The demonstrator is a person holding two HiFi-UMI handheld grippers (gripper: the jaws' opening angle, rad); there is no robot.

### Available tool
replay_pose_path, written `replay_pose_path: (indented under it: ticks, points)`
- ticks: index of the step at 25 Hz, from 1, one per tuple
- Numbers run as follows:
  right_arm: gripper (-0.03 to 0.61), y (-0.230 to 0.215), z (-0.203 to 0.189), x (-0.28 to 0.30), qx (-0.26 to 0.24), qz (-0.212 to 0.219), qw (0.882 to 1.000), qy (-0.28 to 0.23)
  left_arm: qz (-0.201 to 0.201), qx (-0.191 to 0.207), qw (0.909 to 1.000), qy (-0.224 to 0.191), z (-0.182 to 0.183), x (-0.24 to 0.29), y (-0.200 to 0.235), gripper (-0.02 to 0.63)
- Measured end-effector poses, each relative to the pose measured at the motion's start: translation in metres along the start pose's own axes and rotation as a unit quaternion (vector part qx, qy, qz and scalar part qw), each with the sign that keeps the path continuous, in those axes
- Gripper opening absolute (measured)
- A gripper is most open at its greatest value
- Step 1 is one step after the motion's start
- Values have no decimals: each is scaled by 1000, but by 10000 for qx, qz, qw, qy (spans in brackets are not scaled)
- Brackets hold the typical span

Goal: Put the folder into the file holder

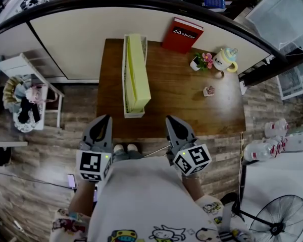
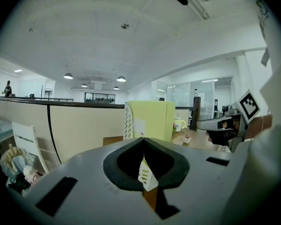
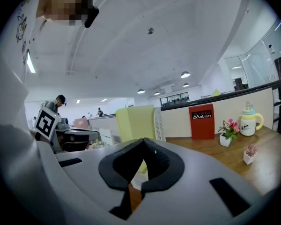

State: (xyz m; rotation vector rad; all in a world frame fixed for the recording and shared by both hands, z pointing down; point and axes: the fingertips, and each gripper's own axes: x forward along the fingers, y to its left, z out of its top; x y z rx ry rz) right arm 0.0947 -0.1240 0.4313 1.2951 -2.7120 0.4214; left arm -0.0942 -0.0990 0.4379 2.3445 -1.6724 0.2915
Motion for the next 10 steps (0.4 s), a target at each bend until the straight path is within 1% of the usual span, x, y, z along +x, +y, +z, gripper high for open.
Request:
replay_pose_path:
  ticks: [7, 10]
  points:
    - [-2, -3, 3, 0, -57, 39, 10000, -62, -145, 132, 9998, -33, 5, 9, -6, 5]
    - [-2, -3, 7, 3, -68, 62, 9999, -96, -195, 259, 9995, -66, 10, 14, -7, 5]
